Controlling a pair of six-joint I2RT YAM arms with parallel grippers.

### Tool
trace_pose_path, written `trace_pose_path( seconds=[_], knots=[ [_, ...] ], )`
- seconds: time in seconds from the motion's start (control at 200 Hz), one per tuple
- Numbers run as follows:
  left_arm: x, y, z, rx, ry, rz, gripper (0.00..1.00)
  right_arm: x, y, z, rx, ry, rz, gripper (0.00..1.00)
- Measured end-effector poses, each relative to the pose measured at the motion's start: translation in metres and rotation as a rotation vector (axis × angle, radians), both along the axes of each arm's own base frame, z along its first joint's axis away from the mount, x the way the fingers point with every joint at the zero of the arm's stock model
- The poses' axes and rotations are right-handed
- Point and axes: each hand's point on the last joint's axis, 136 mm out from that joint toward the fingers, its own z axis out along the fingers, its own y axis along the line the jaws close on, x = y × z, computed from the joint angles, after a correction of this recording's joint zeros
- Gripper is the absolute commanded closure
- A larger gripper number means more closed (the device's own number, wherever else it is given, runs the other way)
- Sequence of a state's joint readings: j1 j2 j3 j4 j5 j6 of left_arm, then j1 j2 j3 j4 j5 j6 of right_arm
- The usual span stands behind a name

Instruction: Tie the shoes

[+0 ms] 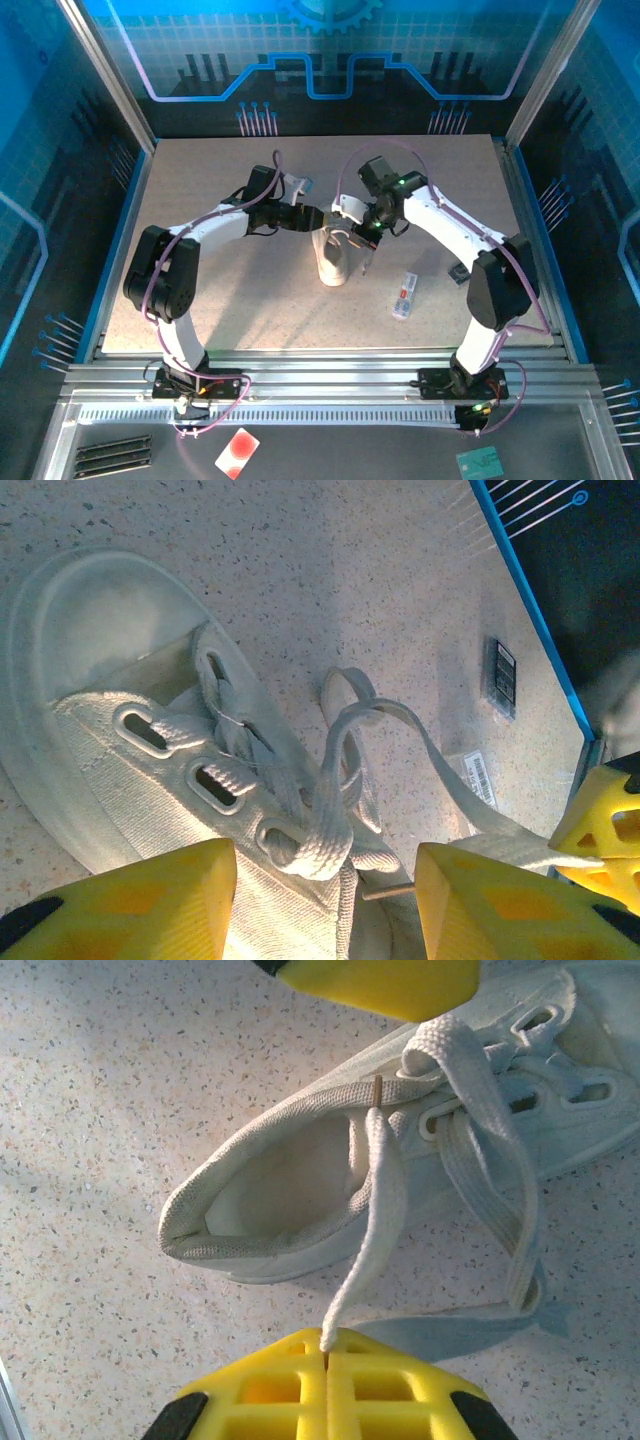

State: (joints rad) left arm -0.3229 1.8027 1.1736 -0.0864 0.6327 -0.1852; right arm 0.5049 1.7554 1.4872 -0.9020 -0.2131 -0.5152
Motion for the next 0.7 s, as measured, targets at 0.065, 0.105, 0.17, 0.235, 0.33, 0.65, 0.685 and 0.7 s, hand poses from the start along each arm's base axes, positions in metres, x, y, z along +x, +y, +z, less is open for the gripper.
trace_pose_path(
  seconds=[0.065,0.105,0.17,0.235,0.33,0.65,0.685,0.7],
  knots=[
    [0.001,0.0,0.0,0.0,-0.002,0.001,0.49,0.001,-0.001,-0.003,-0.016,-0.001,-0.002,1.0],
    [0.001,0.0,0.001,0.0,-0.002,0.001,0.49,0.003,-0.003,-0.006,-0.03,-0.005,-0.006,1.0],
    [0.001,0.0,0.0,0.001,-0.002,0.002,0.49,0.005,-0.005,-0.008,-0.051,-0.014,-0.012,1.0],
    [0.001,0.0,0.0,0.003,-0.003,0.003,0.49,0.006,-0.007,-0.01,-0.069,-0.024,-0.016,1.0],
    [0.002,0.001,0.0,0.005,-0.003,0.005,0.49,0.01,-0.008,-0.01,-0.086,-0.042,-0.027,1.0],
    [0.002,0.0,-0.001,0.005,0.0,0.006,0.49,0.025,-0.01,-0.008,-0.099,-0.104,-0.062,1.0],
    [0.002,0.0,-0.001,0.006,0.0,0.006,0.49,0.026,-0.01,-0.008,-0.1,-0.108,-0.065,1.0],
    [0.002,0.0,-0.002,0.006,0.0,0.006,0.49,0.026,-0.01,-0.008,-0.101,-0.11,-0.068,1.0]
  ],
)
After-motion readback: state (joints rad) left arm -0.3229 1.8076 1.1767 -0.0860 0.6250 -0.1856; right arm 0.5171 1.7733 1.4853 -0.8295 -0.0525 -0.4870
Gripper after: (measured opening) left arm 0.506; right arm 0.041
